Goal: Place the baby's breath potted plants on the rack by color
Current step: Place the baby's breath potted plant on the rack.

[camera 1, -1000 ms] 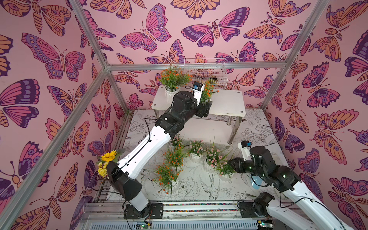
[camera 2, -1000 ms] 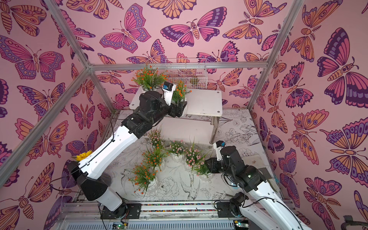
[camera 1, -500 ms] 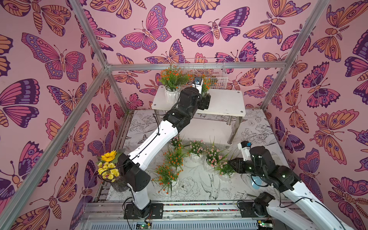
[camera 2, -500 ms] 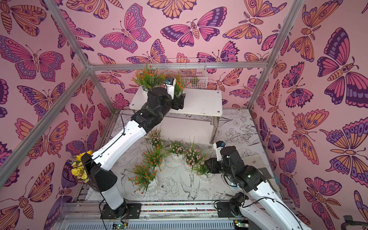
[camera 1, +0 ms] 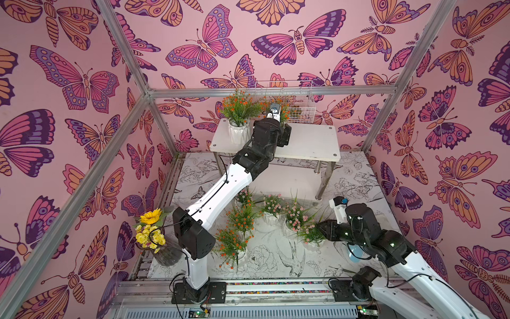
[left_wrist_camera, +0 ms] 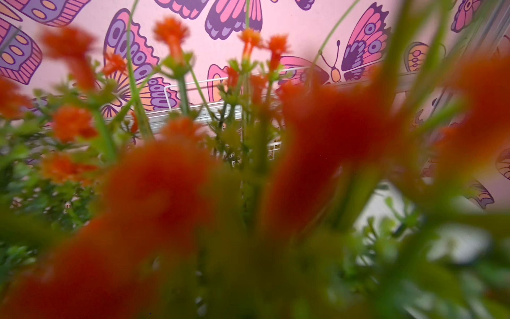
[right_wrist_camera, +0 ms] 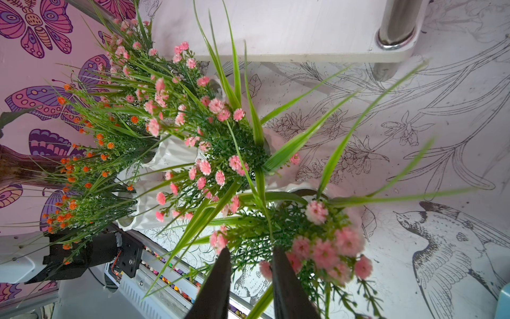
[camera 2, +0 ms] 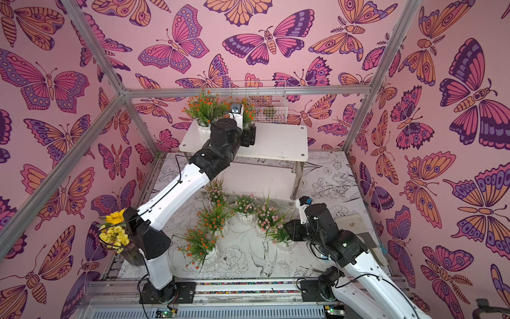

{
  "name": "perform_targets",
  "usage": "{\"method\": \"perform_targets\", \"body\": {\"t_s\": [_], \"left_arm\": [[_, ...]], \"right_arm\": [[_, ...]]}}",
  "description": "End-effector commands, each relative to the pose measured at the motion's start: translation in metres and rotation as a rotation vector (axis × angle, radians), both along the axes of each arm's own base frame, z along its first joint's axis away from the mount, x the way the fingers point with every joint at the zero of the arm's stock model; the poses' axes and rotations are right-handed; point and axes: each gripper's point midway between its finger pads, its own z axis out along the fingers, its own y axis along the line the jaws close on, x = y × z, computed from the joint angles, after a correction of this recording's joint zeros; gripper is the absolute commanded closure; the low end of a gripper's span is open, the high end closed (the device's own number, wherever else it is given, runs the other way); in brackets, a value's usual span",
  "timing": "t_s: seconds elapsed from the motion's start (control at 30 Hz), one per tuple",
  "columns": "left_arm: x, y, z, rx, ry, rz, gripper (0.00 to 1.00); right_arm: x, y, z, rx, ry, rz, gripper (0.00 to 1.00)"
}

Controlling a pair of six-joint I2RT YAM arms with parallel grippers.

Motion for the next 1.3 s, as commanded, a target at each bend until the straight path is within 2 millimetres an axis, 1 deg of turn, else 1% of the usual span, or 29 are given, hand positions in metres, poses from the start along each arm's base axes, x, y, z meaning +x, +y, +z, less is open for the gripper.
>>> {"method": "perform_targets", "body": {"t_s": [0.0,0.2,0.27,0.33,0.5,0.73,0.93,1.1,1.27], "left_arm": [[0.006,0.016,0.015,-0.005,-0.043,0.068,0.27],[0.006,0.017,0.013,-0.008,-0.038,0.068,0.21],[0.006,0.018,0.012,-0.004,-0.035,0.076,0.16],[0.006,0.019,0.011,-0.002,-0.034,0.081,0.09],[0.006,0.021,0.01,0.001,-0.033,0.09,0.01],[0.004,0.022,0.01,-0.003,-0.031,0.086,0.0],[-0.007,0.021,0.014,-0.019,-0.026,0.035,0.0],[-0.017,0.027,0.018,-0.024,-0.028,0.022,0.0],[-0.028,0.028,0.019,-0.029,-0.026,-0.016,0.0]], "right_arm": [[0.002,-0.003,0.001,0.002,-0.007,-0.021,0.72],[0.001,-0.004,0.003,0.001,-0.009,-0.022,0.72],[0.001,-0.004,0.003,0.002,-0.01,-0.022,0.72],[0.001,-0.005,0.003,0.001,-0.01,-0.023,0.72],[0.001,-0.005,0.004,0.001,-0.012,-0.024,0.72],[0.0,-0.006,0.004,0.001,-0.014,-0.026,0.72],[-0.001,-0.008,0.004,0.001,-0.017,-0.033,0.72],[-0.001,-0.008,0.004,0.001,-0.016,-0.033,0.72],[0.0,-0.008,0.005,0.002,-0.022,-0.035,0.72]]}}
